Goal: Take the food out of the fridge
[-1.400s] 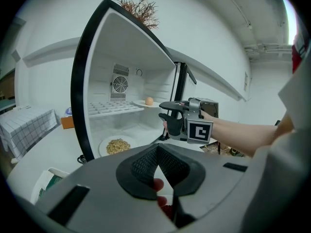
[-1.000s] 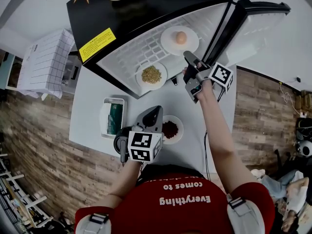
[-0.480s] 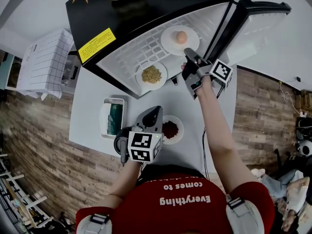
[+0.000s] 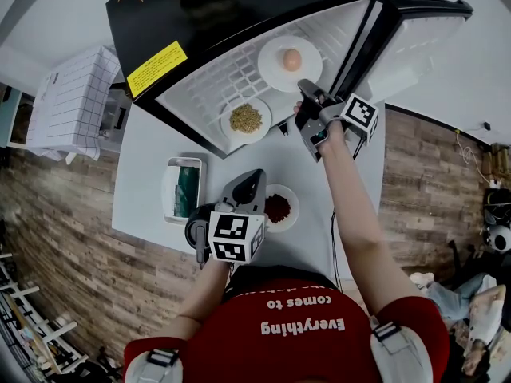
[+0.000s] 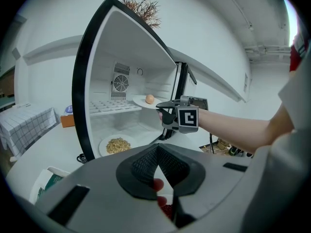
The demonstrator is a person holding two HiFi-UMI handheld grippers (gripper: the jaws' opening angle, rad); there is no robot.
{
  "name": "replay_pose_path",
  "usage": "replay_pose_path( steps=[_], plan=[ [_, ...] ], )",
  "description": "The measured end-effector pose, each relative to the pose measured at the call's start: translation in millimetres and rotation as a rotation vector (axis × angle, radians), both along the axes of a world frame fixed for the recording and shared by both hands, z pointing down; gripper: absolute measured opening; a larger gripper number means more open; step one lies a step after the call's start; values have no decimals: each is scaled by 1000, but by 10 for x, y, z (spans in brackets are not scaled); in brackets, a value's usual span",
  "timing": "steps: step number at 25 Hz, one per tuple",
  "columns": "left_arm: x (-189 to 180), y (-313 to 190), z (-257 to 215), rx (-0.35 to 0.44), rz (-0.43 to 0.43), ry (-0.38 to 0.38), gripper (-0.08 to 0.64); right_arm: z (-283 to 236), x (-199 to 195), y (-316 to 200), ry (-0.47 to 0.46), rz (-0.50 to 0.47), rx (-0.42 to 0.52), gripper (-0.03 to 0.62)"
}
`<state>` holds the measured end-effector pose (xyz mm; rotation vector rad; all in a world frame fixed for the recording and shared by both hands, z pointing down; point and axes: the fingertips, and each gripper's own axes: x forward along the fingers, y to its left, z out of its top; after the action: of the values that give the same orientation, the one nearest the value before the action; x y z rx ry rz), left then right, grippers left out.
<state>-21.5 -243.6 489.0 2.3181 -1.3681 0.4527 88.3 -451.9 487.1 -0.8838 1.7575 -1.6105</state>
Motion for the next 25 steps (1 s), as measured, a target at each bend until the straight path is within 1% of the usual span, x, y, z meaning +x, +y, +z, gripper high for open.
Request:
replay_pose_path(
  steps=[9, 25],
  plan=[
    [37, 79, -165, 33, 6, -2, 2, -190, -8, 195, -29, -21, 33, 25],
    [34, 484, -429, 99, 19, -6, 3, -573, 71, 760, -46, -37, 97, 25]
  ],
)
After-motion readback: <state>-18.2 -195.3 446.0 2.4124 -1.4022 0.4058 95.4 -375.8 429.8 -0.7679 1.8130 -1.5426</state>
